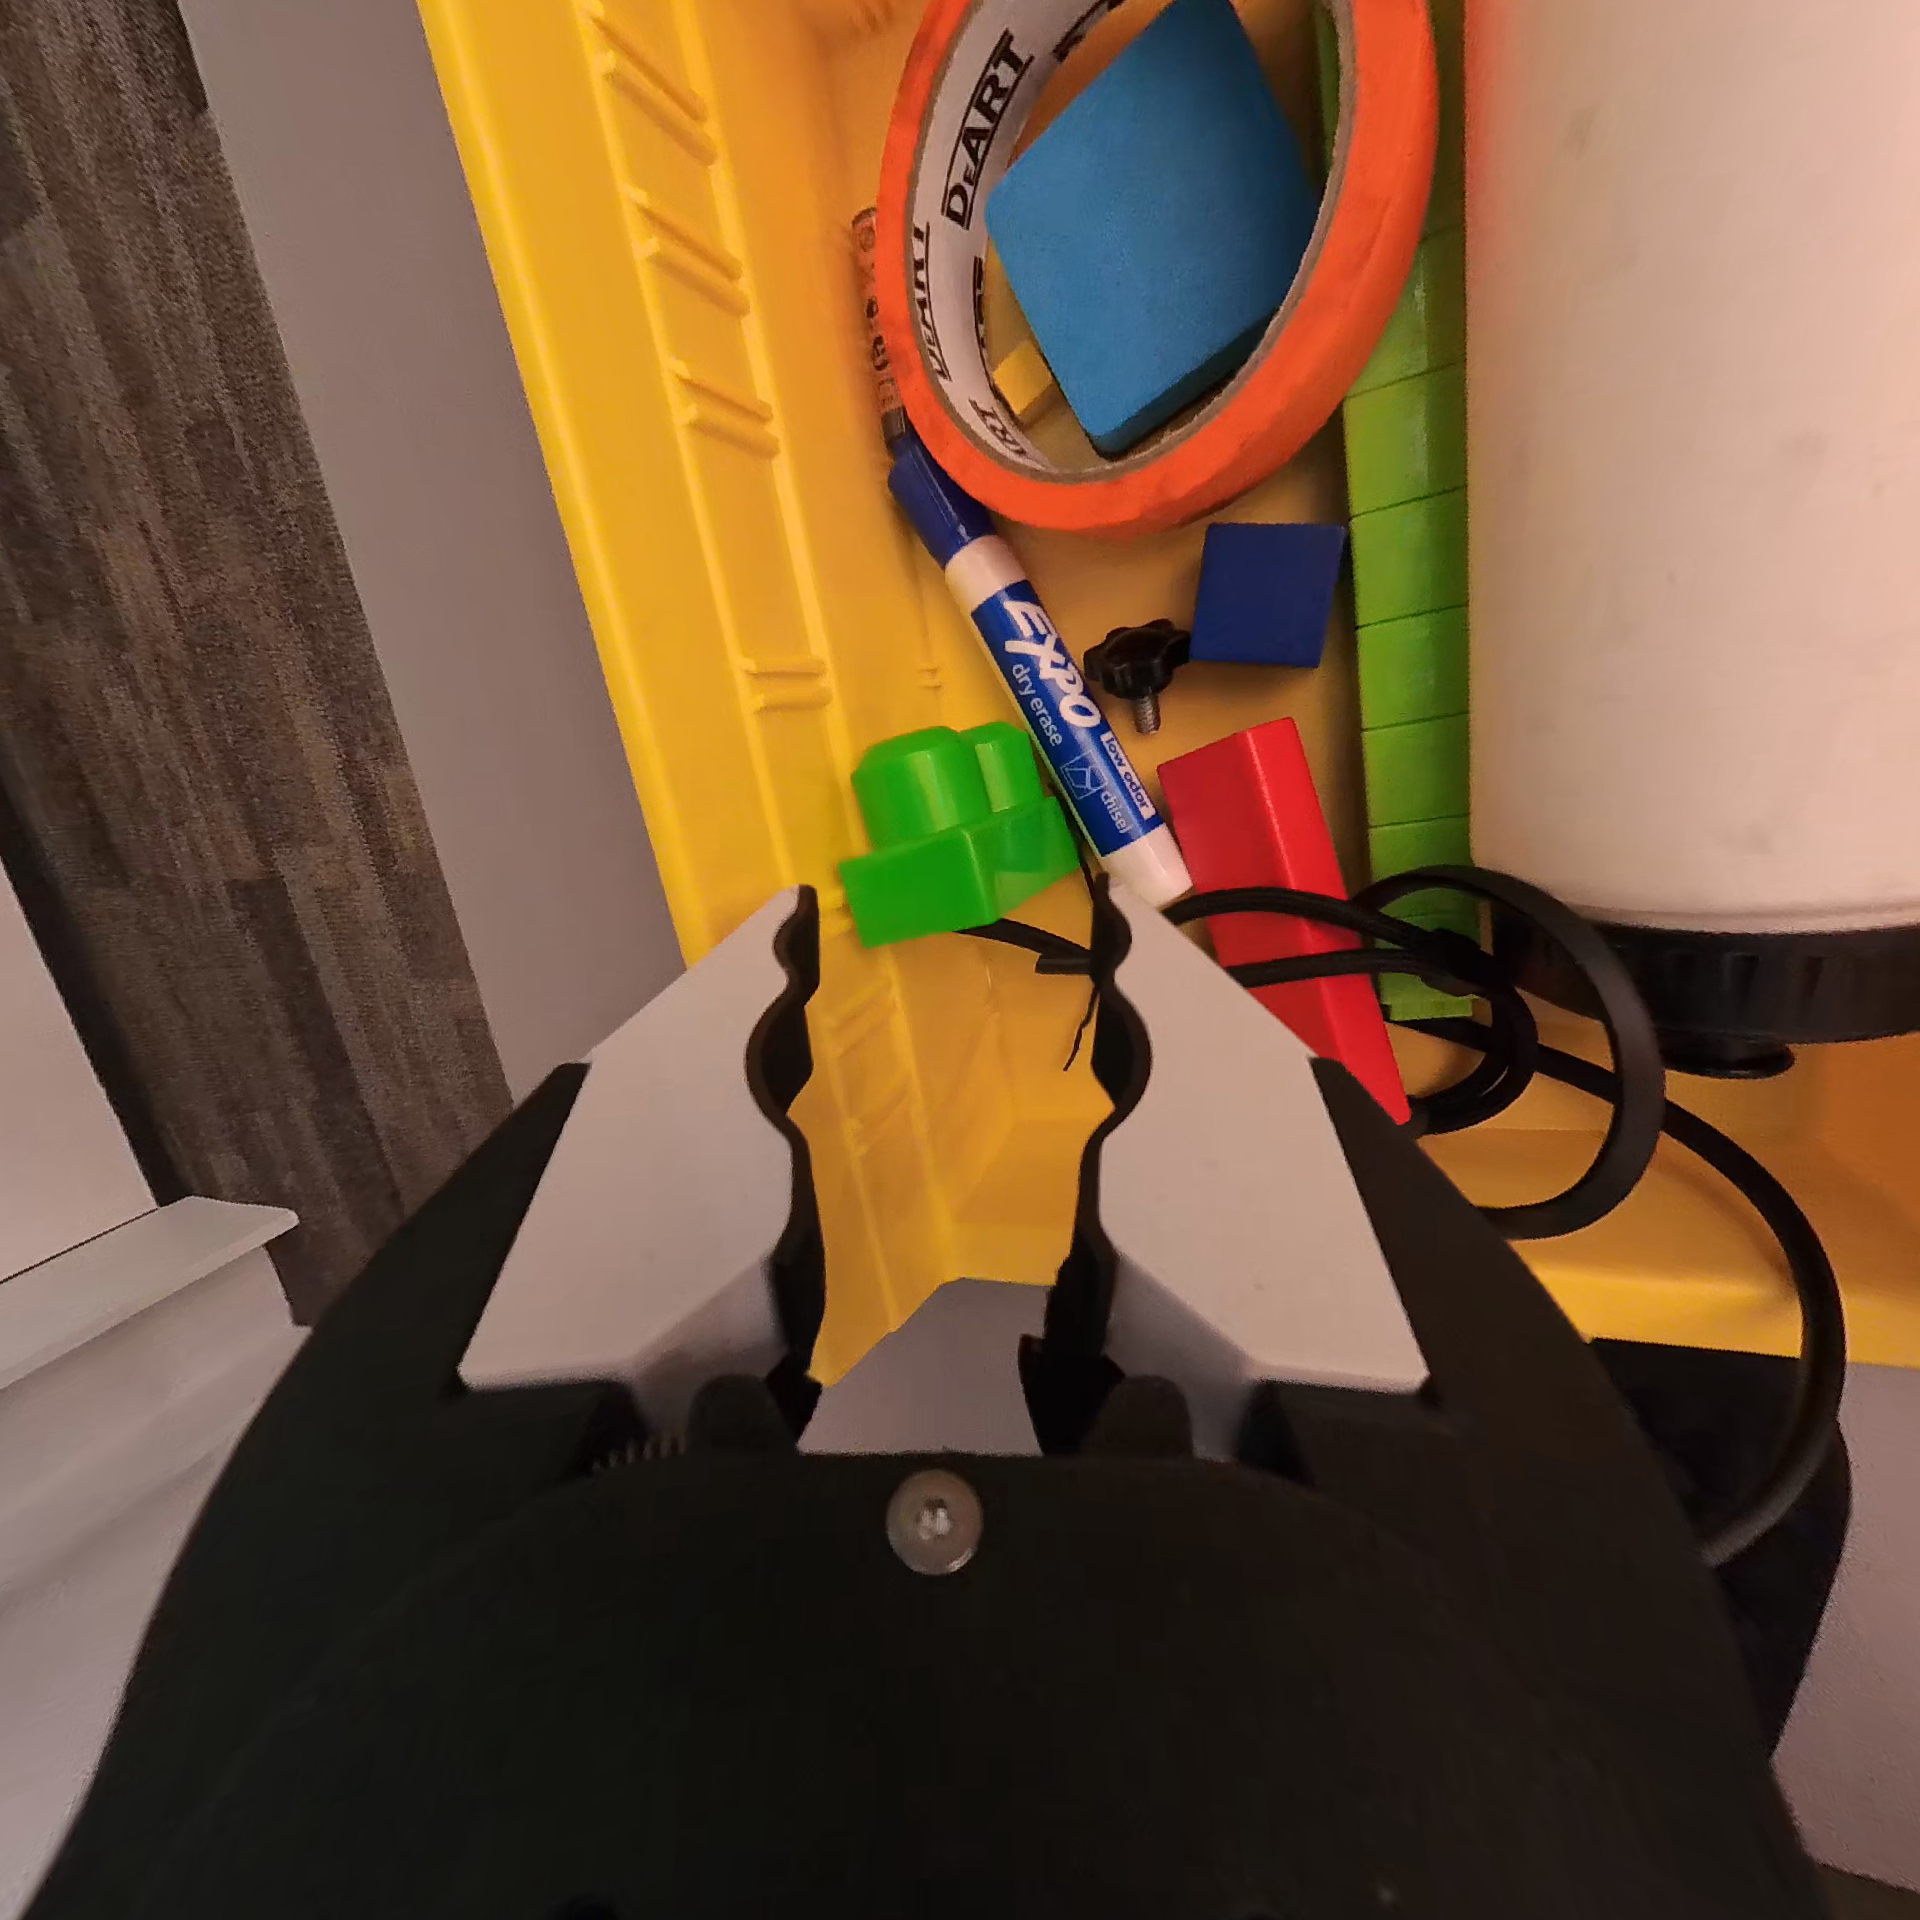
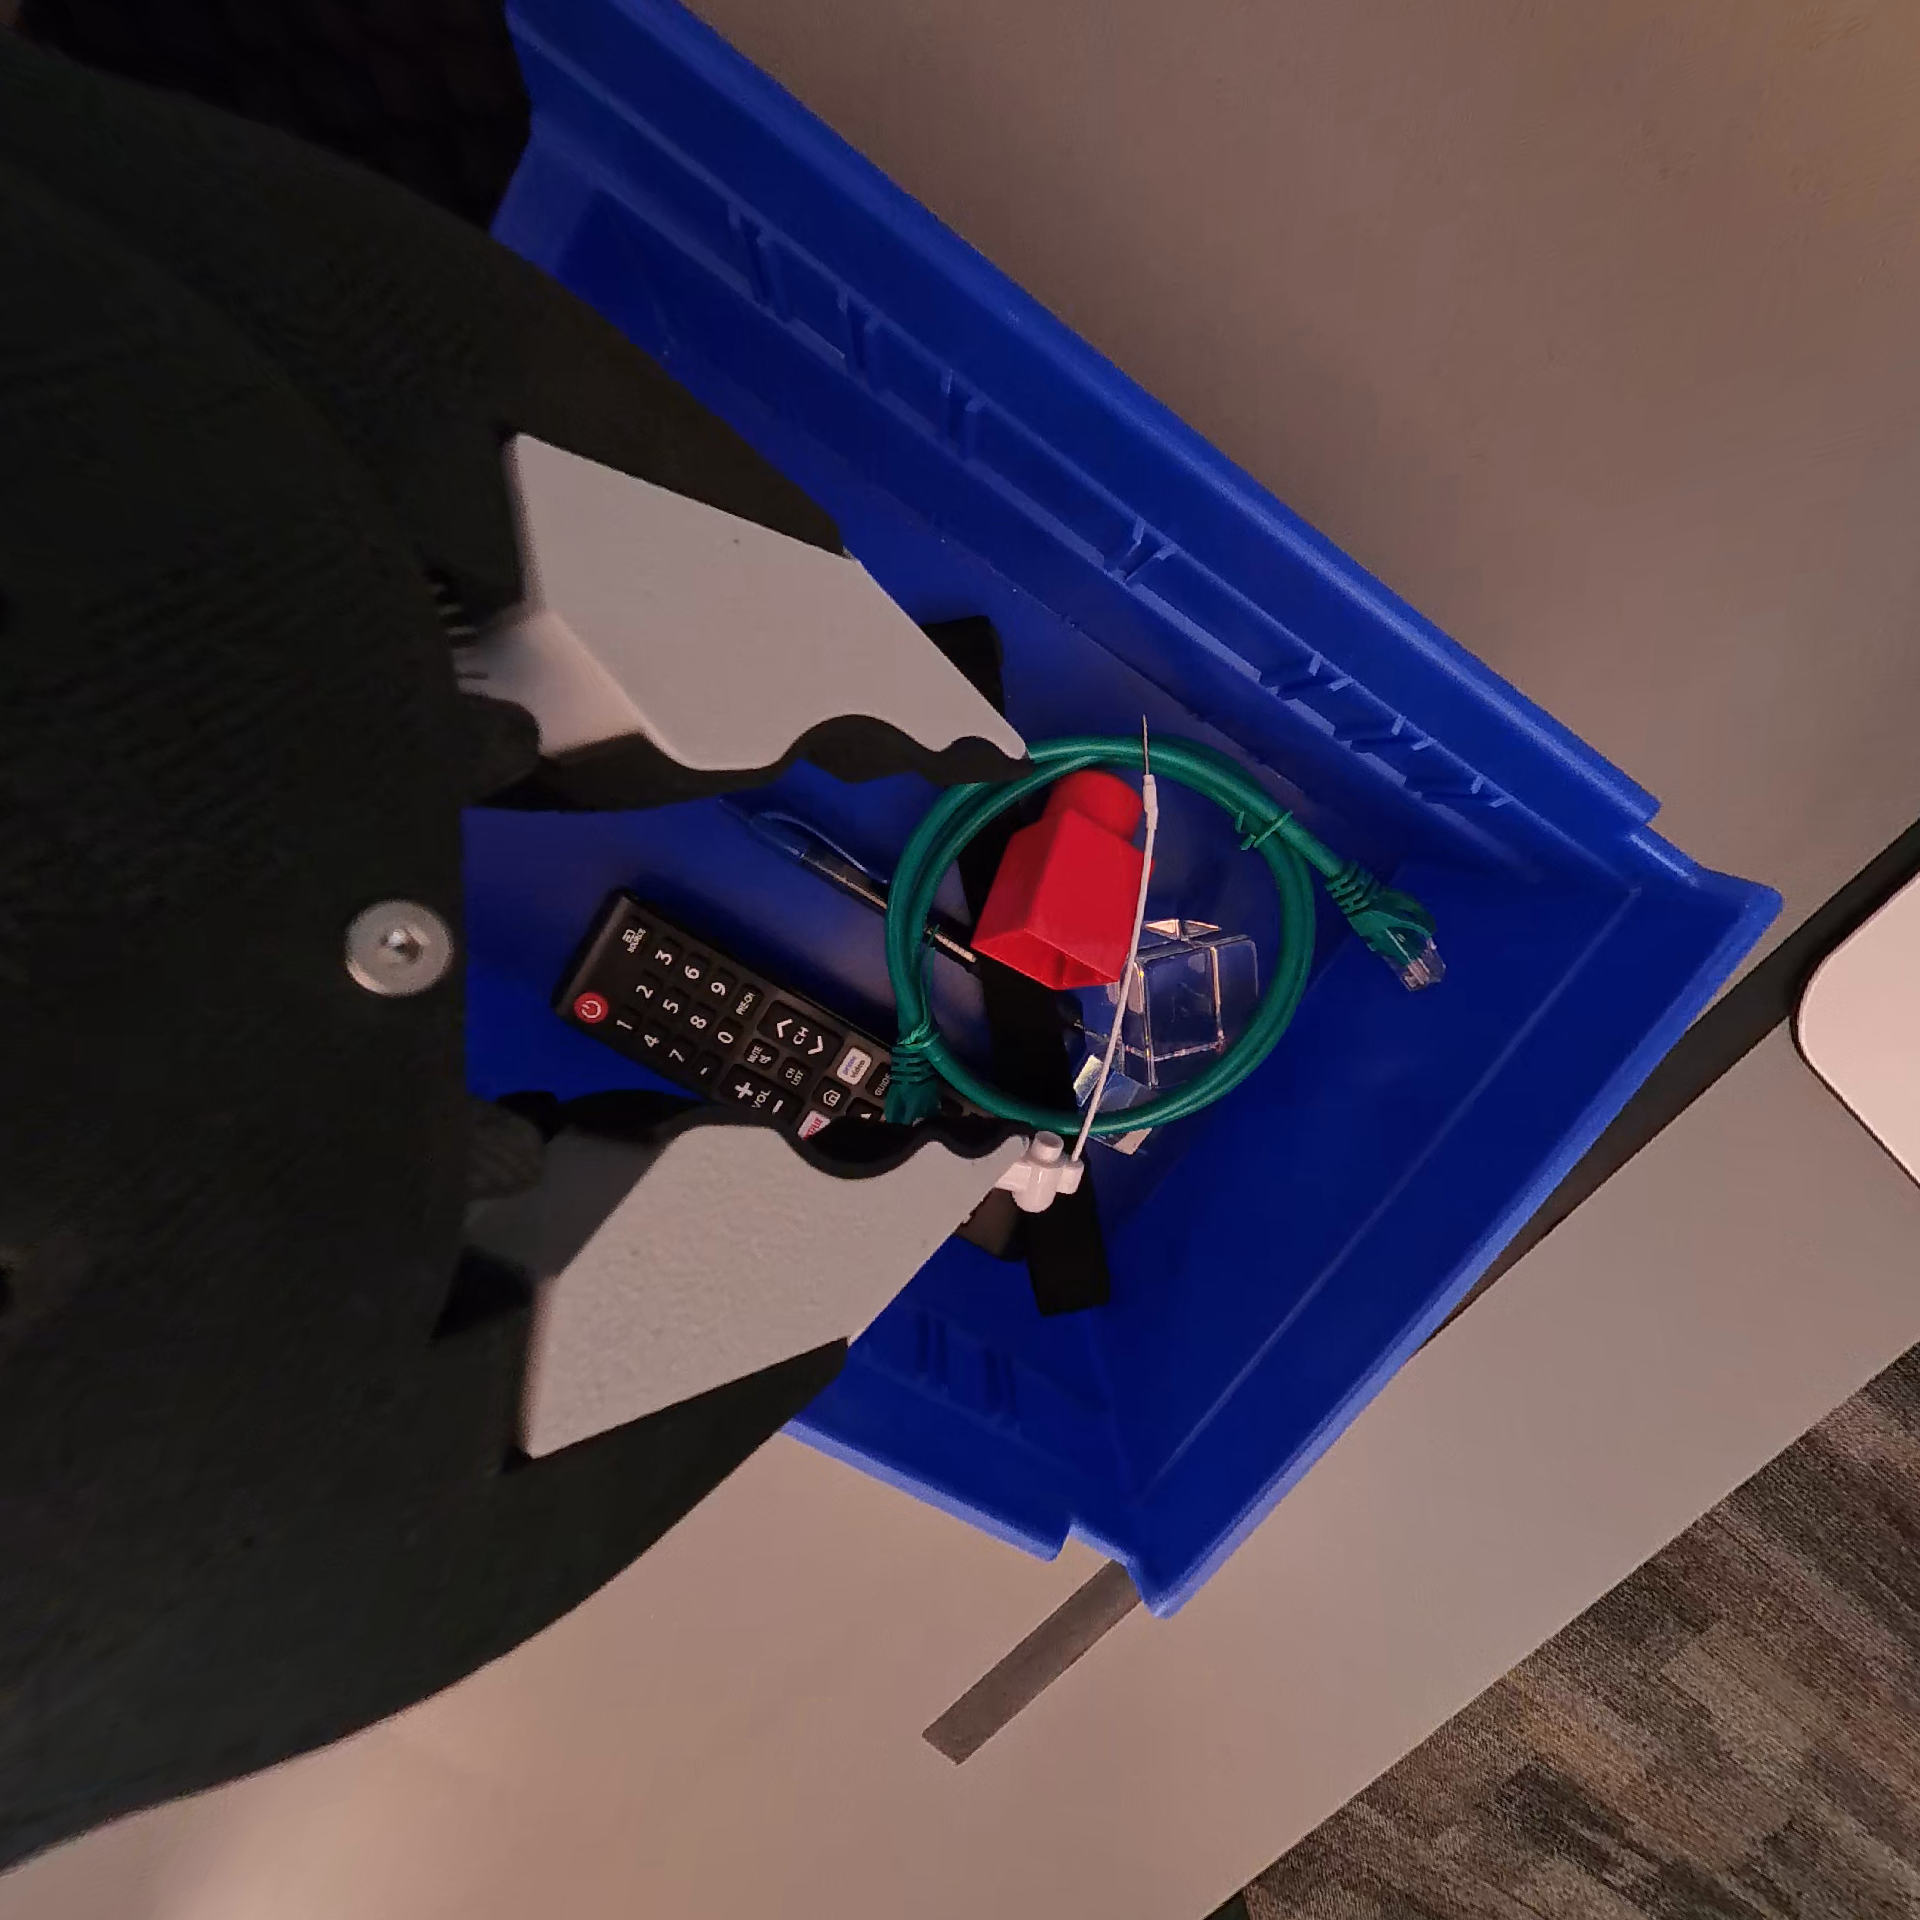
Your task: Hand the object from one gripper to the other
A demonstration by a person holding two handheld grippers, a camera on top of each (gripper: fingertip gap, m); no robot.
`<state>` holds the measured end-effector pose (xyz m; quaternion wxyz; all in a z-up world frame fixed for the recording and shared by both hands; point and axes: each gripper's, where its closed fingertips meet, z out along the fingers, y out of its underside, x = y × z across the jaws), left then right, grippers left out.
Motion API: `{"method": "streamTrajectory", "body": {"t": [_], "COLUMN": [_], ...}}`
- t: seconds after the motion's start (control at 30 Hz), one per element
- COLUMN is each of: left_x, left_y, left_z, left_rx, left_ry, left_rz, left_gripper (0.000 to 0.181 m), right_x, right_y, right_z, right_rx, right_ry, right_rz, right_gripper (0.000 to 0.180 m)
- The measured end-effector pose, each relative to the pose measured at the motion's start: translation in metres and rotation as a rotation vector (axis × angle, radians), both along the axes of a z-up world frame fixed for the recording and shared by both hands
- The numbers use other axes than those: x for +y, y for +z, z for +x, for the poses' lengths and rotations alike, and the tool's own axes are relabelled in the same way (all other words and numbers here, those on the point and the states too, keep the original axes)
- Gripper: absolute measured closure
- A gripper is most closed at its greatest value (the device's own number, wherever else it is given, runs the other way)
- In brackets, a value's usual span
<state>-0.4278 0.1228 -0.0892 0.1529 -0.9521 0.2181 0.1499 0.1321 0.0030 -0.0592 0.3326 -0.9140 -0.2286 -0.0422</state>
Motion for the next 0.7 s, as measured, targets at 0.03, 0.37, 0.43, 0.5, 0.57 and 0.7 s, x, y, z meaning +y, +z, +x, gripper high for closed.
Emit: {"method": "streamTrajectory", "body": {"t": [0.03,0.37,0.43,0.5,0.57,0.7], "left_x": [0.001,0.003,0.0,-0.002,-0.005,-0.01], "left_y": [-0.002,-0.011,-0.01,-0.009,-0.009,-0.009], "left_z": [0.0,0.001,0.001,0.001,0.001,0.0], "left_rx": [-0.008,-0.014,0.002,0.009,0.02,0.073], "left_ry": [0.007,-0.004,-0.021,-0.034,-0.049,-0.136], "left_rz": [-0.002,-0.03,-0.035,-0.043,-0.052,-0.076], "left_gripper": [0.13,0.132,0.137,0.141,0.141,0.144], "right_x": [0.0,-0.001,-0.001,-0.001,-0.001,-0.001], "right_y": [0.0,-0.001,-0.002,-0.002,-0.002,-0.003], "right_z": [0.0,0.0,-0.001,-0.001,-0.001,-0.001], "right_rx": [0.001,0.008,0.006,0.004,0.006,0.006], "right_ry": [0.0,0.004,0.007,0.008,0.008,0.008], "right_rz": [0.001,-0.004,-0.007,-0.007,-0.005,-0.008], "right_gripper": [0.116,0.119,0.119,0.119,0.12,0.121]}}
